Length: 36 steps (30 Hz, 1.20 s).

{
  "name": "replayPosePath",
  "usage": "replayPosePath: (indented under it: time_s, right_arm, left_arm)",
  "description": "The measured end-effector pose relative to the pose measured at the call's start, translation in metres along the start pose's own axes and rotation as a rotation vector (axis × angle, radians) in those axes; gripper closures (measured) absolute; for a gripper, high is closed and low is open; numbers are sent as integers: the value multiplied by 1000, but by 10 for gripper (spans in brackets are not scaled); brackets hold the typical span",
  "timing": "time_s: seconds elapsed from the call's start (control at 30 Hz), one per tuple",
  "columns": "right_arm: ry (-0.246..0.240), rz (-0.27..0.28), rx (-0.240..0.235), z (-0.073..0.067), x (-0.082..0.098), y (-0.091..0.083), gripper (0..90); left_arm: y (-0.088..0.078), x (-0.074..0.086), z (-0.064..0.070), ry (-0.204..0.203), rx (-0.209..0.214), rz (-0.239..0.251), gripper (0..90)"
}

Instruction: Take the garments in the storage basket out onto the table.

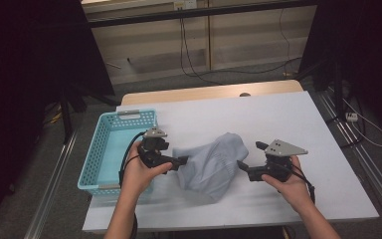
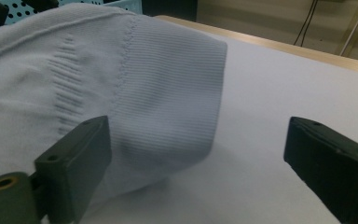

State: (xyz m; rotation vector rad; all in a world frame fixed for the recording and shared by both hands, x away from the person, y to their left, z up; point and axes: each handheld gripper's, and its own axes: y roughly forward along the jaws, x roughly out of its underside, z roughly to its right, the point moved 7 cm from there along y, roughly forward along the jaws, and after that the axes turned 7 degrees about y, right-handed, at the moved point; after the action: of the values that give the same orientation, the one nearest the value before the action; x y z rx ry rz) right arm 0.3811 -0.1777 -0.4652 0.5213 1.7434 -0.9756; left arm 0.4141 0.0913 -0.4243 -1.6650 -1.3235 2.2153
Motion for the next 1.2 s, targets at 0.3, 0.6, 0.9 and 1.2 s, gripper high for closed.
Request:
replayPosePath:
  time_s: [0.3,0.6,0.9,1.2]
  right_arm:
    - [38,-74,-87,-12,0,16,772]
    - [82,-88,0,2,4,-4,869]
    - [160,-118,141,49,30,-40,869]
    - [162,-124,146,48,35,-43,866]
  left_arm:
    - [4,1,5,6,2,10,106]
    - [6,1,9,-12,11,31,108]
    - [15,2,14,-17,35,21,112]
    - [30,7,21,-15,51,4,123]
